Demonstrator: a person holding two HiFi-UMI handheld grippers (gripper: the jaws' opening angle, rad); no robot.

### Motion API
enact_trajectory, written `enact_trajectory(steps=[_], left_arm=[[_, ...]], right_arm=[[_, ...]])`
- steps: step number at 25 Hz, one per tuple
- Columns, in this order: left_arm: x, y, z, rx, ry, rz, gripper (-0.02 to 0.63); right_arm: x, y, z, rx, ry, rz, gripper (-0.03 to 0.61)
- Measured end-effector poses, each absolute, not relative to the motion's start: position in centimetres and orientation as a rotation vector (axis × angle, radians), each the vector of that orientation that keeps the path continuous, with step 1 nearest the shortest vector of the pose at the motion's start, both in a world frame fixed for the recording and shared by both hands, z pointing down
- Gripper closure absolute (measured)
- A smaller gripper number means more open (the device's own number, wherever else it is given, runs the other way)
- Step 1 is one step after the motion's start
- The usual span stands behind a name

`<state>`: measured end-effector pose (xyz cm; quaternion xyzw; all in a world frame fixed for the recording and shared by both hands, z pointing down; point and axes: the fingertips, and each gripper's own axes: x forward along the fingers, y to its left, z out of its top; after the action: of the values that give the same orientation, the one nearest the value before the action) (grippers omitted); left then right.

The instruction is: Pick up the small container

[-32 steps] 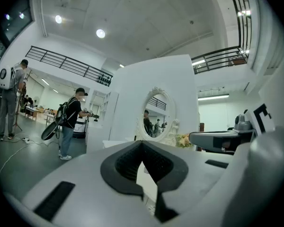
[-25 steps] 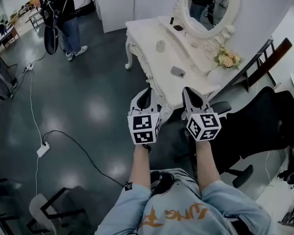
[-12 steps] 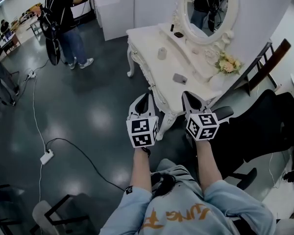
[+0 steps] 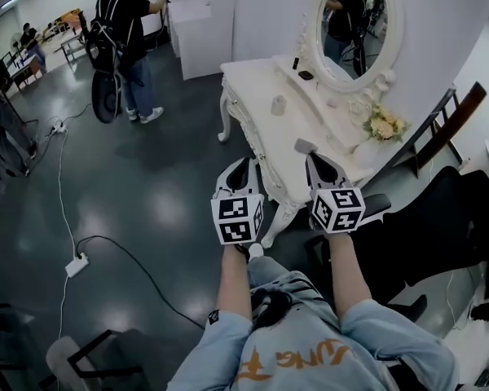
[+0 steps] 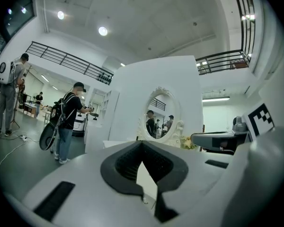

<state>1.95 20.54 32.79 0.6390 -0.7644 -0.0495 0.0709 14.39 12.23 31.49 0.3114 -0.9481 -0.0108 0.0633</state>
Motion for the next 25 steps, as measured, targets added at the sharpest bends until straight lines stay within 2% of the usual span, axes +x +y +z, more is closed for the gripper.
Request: enact_trajectory(steps=[12, 25], left_arm=[[-0.1, 15.6, 32.3, 1.990, -2.250, -0.139, 0.594], [-3.8, 6.7, 40.5, 1.908, -2.117, -0.037, 0.594]], right_arm=[[12.3, 7.0, 31.3, 0.992, -2.846, -0.044, 0.549], [8.6, -2.4, 38.8, 1.017, -2.786, 0.212, 0.549]])
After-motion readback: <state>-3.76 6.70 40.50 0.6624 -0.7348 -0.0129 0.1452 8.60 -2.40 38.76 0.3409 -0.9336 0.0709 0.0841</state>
